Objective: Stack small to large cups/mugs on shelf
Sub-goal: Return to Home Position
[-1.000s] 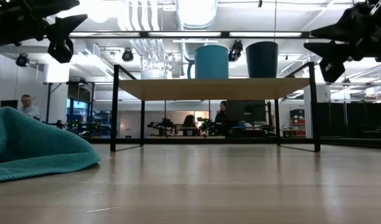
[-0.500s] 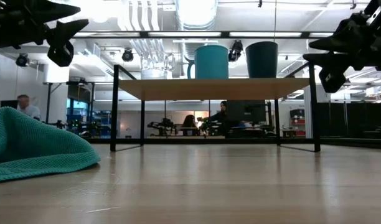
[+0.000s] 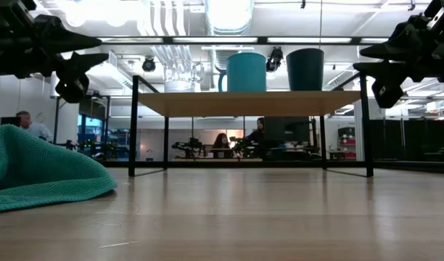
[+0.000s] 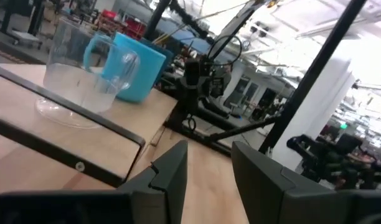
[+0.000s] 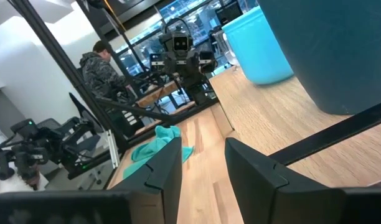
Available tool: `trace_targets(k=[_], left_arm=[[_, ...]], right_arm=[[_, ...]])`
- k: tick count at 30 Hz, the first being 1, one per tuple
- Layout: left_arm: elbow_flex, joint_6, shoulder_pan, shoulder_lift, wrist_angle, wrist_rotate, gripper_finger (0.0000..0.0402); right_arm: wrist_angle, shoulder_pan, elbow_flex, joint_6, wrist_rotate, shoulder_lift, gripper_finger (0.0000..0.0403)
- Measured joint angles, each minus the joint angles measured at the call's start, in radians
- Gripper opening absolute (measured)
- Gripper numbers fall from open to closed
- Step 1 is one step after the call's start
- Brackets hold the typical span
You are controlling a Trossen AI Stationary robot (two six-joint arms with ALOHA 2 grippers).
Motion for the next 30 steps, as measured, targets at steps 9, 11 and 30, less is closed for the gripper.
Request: trace_targets(k=[9,11,30], left_arm=[[-0.002,0.078,0.000,0.005,0.049,-0.001,0.0112],[-0.002,0.082,0.000,0.013,0.045,-0.001,0.0112],[-0.004,-0.049,0.000,0.121,0.011,-0.001,0.0112]], right_arm=[[-0.001,0.000,0.000,0.000,0.001,0.000,0.0116],[-0.001,0.000,0.000,0.000,0.001,0.000,0.0114],[-0.002,0.000,0.000,0.000,0.001,0.000,0.0115]])
